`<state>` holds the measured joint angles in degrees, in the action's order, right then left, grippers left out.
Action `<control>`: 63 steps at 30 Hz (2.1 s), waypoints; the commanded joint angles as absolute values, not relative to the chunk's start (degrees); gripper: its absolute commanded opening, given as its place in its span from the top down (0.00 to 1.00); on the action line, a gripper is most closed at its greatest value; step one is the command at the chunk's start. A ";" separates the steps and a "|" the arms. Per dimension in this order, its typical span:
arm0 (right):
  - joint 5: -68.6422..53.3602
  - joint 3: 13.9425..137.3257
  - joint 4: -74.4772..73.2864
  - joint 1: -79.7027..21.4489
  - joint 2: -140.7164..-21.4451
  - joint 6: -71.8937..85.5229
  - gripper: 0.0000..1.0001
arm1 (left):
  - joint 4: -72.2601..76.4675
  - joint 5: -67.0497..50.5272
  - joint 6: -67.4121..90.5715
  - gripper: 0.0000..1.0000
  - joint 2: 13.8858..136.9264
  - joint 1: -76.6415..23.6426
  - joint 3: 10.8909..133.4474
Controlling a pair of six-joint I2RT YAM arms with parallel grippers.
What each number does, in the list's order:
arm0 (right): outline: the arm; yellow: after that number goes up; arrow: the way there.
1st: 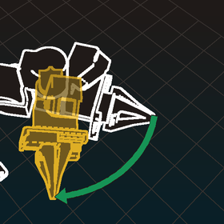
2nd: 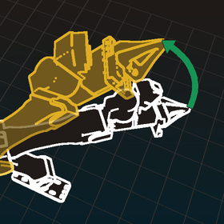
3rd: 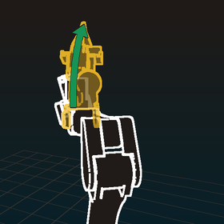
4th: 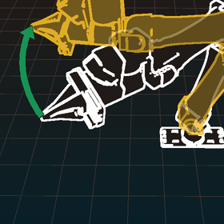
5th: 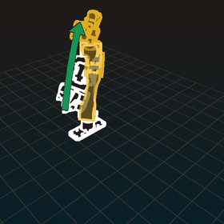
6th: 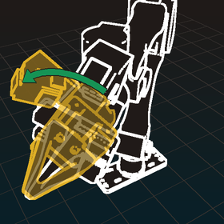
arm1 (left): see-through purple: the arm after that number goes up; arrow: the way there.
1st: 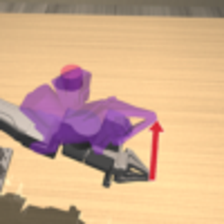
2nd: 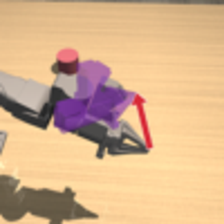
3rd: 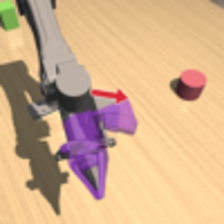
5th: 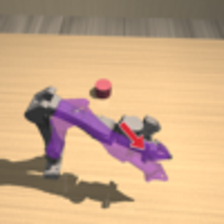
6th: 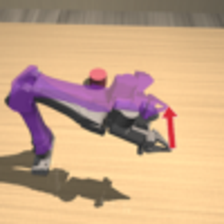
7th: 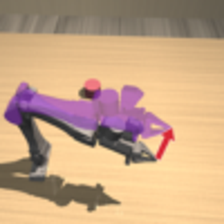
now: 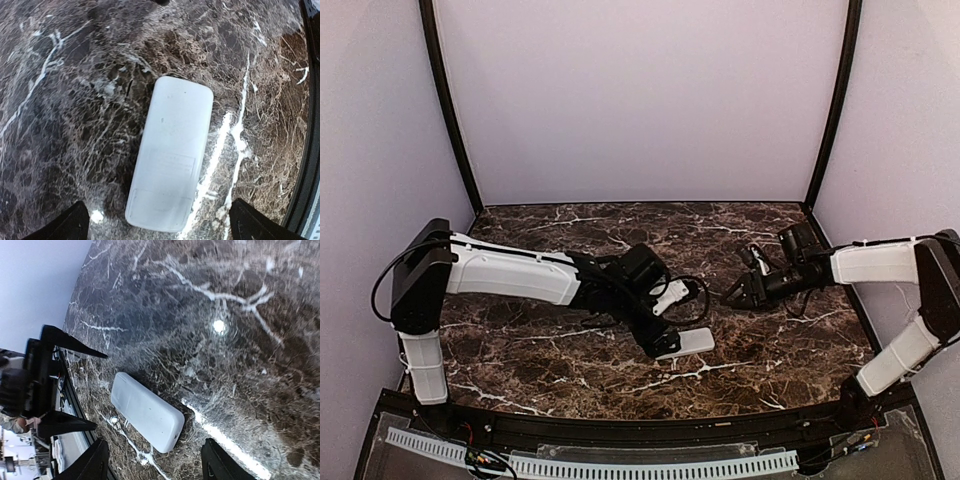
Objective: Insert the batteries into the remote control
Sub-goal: Pick up the remote control from the center of the board, then pass from the left arm to the right
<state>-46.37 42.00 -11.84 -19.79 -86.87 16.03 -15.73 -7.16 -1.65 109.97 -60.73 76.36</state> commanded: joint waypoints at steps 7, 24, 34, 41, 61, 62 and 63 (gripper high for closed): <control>-31.17 38.87 -11.31 -17.88 -60.54 18.24 0.01 | -27.30 -6.57 -13.42 0.01 120.47 -62.64 88.29; -25.51 32.75 -9.93 -17.69 -40.78 22.24 0.01 | -30.67 -9.75 -17.08 0.29 129.16 -62.44 96.62; -31.74 31.10 -7.05 -17.67 -41.02 19.57 0.01 | -26.98 -16.61 -15.17 0.65 125.23 -60.31 95.91; -43.16 31.78 1.20 -17.70 -42.73 19.00 0.02 | -11.31 -27.43 -9.77 0.69 112.10 -56.86 85.49; -55.67 44.16 11.36 -32.65 -51.92 19.69 0.05 | 26.45 -52.47 11.05 0.66 95.18 -54.27 71.37; -54.58 44.83 10.38 -33.31 -52.53 19.24 0.05 | 27.20 -52.52 11.59 0.66 95.18 -54.26 71.15; -53.78 45.29 9.93 -33.82 -53.06 18.98 0.05 | 28.38 -52.33 12.32 0.66 95.01 -54.28 70.76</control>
<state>-54.48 42.46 9.76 -31.68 -51.46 20.82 20.71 -48.99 7.51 97.89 -54.26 72.25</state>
